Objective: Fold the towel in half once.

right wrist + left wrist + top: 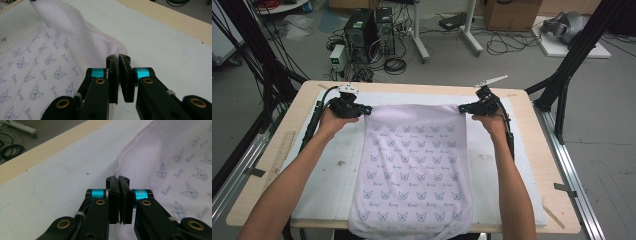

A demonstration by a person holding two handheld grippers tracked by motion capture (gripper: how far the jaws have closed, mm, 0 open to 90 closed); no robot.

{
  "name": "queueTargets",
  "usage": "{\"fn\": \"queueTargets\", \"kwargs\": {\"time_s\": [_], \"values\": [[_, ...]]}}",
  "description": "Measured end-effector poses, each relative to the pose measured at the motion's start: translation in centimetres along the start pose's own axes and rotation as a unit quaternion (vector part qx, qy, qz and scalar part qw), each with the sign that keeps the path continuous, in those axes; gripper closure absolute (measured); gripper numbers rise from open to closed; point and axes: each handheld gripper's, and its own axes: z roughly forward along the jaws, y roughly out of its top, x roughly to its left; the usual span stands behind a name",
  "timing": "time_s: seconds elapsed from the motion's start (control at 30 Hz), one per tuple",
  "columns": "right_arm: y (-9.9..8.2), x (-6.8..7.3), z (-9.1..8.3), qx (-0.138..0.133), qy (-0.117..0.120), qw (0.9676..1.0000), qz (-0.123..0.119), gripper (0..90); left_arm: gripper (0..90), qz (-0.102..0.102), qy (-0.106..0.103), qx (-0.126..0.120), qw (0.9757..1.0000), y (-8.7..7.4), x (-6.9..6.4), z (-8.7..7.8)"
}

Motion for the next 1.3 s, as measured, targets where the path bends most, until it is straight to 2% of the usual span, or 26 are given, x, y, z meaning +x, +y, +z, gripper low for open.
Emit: {"fn": "queueTargets", "kwargs": {"time_s": [0.1, 0.17, 0.3, 0.43, 0.53, 0.6, 0.67, 0.8, 0.97, 1.1, 1.3], "values": [[-0.5, 0.5, -1.3, -0.015, 0.012, 0.9998, -0.006, 85.9, 87.1, 0.012, -0.011, -0.01, 0.9998, 0.0, -0.8, -1.0], [-0.9, 0.8, -2.1, -0.03, 0.028, 0.9991, -0.008, 85.8, 87.1, 0.014, -0.016, -0.019, 0.9996, -0.1, -1.3, -1.6], [-1.7, 1.4, -3.2, -0.045, 0.041, 0.9979, -0.021, 85.8, 87.1, 0.015, -0.019, -0.035, 0.9991, -0.6, -1.7, -3.2], [-2.3, 2.1, -3.6, -0.051, 0.052, 0.9968, -0.034, 85.8, 87.1, 0.014, -0.03, -0.053, 0.998, -1.2, -2.2, -4.8], [-2.7, 2.7, -4.1, -0.046, 0.065, 0.9962, -0.035, 85.8, 87.1, 0.025, -0.042, -0.061, 0.9969, -1.7, -3.1, -5.8], [-3.0, 3.3, -4.6, -0.06, 0.068, 0.9946, -0.051, 85.8, 87.1, 0.031, -0.048, -0.066, 0.9962, -2.1, -3.8, -6.4], [-3.3, 3.8, -5.0, -0.061, 0.074, 0.9939, -0.055, 85.8, 87.1, 0.038, -0.056, -0.064, 0.9957, -2.5, -4.4, -6.7], [-4.3, 4.8, -5.4, -0.052, 0.077, 0.9935, -0.066, 85.8, 87.0, 0.066, -0.067, -0.07, 0.9931, -3.0, -6.1, -7.7], [-5.8, 6.2, -6.3, -0.056, 0.086, 0.9912, -0.084, 85.8, 87.0, 0.077, -0.077, -0.076, 0.9911, -3.8, -7.3, -8.7], [-6.8, 6.9, -7.3, -0.073, 0.101, 0.9885, -0.085, 85.8, 87.0, 0.085, -0.086, -0.087, 0.9889, -4.5, -8.3, -9.4], [-8.2, 8.1, -8.1, -0.078, 0.111, 0.9853, -0.103, 85.7, 87.0, 0.091, -0.106, -0.096, 0.9854, -6.3, -9.7, -10.1]]}}
